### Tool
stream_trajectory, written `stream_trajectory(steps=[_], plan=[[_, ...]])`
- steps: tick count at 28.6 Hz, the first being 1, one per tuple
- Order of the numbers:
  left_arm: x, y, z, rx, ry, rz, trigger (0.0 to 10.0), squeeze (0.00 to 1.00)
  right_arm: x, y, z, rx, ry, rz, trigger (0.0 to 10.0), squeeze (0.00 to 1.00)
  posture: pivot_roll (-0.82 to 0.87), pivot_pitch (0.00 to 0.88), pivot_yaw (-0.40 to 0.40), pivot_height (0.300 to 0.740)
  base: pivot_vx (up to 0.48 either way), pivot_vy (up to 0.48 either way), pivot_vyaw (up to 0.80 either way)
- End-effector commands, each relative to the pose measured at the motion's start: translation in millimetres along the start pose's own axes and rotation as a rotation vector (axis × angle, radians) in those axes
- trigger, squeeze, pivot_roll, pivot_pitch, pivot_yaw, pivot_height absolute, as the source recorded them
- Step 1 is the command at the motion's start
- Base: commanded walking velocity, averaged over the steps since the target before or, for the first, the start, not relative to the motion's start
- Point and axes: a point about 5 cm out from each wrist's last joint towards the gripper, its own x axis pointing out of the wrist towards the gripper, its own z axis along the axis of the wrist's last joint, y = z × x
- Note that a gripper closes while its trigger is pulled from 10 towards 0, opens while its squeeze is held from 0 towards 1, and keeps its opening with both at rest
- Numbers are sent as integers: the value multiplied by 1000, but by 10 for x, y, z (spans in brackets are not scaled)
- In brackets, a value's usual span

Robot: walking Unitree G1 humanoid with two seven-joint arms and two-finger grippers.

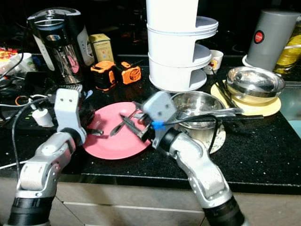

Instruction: Kitchen organization

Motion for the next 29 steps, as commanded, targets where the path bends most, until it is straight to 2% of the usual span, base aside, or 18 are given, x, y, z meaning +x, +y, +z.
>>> stream_trajectory(steps=[1, 2, 3, 4, 6, 7, 12, 15, 27, 29], plan=[[-19, 20, -42, 9, 29, 0, 10000, 0, 20, 31, -4, -34, 6, 23, 10000, 1000, 2, 0, -8, 740, 0, 0, 0], [-29, 6, -40, 4, 36, -8, 10000, 0, 42, 71, -45, -120, 50, 62, 10000, 1000, 1, 0, -9, 740, 0, 0, 0], [-31, -3, -38, 2, 37, -12, 10000, 0, 56, 79, -74, -171, 81, 70, 10000, 812, 1, 0, -9, 740, 0, 0, 0], [-32, -8, -36, 1, 39, -15, 10000, 0, 66, 82, -94, -205, 100, 73, 10000, 812, 1, 0, -9, 740, 0, 0, 0], [-32, -13, -31, 0, 40, -17, 10000, 0, 85, 53, -134, -268, 142, 47, 10000, 0, 1, 0, -9, 740, 0, 0, 0], [-32, -13, -31, 0, 40, -17, 10000, 0, 85, 53, -134, -268, 142, 47, 10000, 0, 1, 0, -9, 740, 0, 0, 0], [-34, -34, -13, -1, 42, -22, 10000, 0, 131, -40, -234, -422, 246, -2, 10000, 0, 4, 0, -18, 740, 0, 0, 0], [-38, -44, -8, -4, 42, -24, 10000, 0, 151, -79, -263, -456, 284, -40, 10000, 0, 5, 0, -20, 740, 0, 0, 0], [-49, -44, 15, -5, 39, -21, 10000, 0, 216, -67, -319, -484, 355, -49, 10000, 0, 7, 0, -24, 740, 0, 0, 0], [-50, -51, 18, -5, 38, -23, 10000, 0, 244, -6, -300, -414, 335, -26, 10000, 0, 7, 0, -24, 740, 0, 0, 0]])
